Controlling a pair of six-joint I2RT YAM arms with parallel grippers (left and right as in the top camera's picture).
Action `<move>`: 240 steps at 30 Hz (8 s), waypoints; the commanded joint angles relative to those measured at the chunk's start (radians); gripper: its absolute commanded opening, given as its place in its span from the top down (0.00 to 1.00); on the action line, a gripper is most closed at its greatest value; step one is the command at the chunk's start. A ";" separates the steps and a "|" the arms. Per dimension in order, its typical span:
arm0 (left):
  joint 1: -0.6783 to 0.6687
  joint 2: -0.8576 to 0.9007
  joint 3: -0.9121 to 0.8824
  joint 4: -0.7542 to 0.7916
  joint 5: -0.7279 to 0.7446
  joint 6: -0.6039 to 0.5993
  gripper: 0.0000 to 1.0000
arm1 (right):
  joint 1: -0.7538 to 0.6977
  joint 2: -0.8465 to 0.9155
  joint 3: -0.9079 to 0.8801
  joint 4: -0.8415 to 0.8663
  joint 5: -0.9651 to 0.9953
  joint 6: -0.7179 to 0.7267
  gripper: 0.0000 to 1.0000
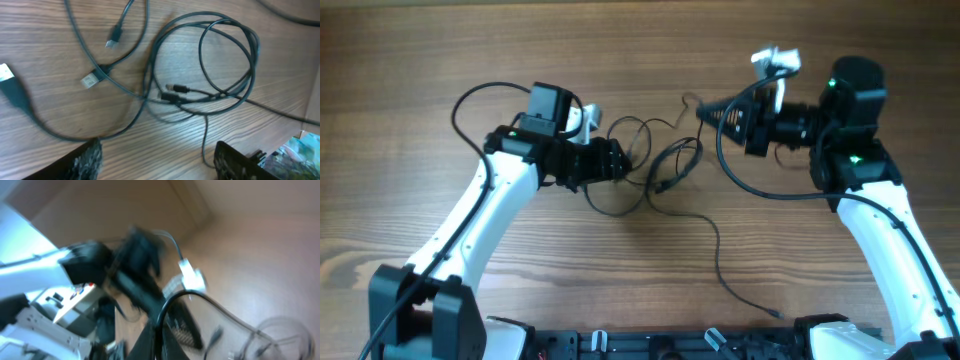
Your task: Untangle cables
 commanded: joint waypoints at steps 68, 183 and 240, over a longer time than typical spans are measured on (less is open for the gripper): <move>0.258 0.160 0.011 -0.095 0.217 0.269 0.89 | -0.576 -0.017 0.022 -0.914 0.805 -0.085 0.62; 0.072 0.162 0.011 -0.131 0.451 0.546 0.48 | 0.438 0.247 0.021 -0.627 0.604 0.361 0.96; -0.006 0.212 0.011 -0.183 0.387 0.573 0.82 | 0.438 0.247 0.021 -0.462 0.550 0.322 0.67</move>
